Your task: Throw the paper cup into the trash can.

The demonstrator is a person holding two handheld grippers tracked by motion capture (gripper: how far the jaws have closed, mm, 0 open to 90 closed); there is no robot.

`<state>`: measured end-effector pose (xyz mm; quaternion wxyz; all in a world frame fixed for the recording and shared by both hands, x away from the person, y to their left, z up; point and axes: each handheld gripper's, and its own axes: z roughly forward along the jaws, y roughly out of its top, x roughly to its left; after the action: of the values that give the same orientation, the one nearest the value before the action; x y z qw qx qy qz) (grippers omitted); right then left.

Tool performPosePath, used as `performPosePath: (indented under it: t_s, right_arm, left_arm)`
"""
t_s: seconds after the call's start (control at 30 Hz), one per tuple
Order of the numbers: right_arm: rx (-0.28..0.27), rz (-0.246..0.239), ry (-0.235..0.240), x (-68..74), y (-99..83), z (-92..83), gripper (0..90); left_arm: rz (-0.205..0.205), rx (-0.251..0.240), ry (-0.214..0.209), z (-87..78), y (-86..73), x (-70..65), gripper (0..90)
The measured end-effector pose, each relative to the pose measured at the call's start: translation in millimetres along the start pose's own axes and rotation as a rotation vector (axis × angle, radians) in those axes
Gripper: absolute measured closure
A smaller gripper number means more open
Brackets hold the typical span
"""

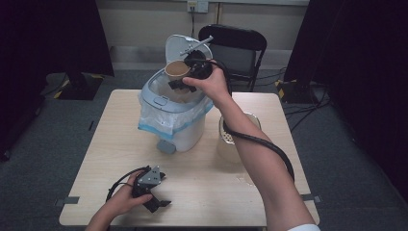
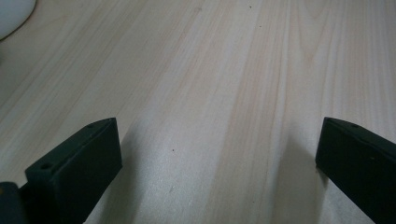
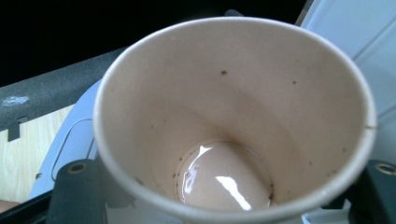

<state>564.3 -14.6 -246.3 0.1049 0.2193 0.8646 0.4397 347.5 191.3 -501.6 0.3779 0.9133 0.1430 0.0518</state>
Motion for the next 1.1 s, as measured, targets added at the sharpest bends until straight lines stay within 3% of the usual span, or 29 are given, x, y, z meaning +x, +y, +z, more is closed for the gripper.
performPosePath:
  t_s: [0.23, 1.1]
  right_arm:
    - [-0.007, 0.022, 0.006, -1.2, -0.9, 0.9, 14.9]
    - [0.021, -0.007, 0.03, 4.5, -16.2, -31.5, 15.6]
  left_arm:
    - [-0.001, -0.001, 0.0, 0.1, 0.0, -0.1, 0.0]
    - [-0.005, -0.004, 0.001, 0.3, -0.1, -0.4, 0.0]
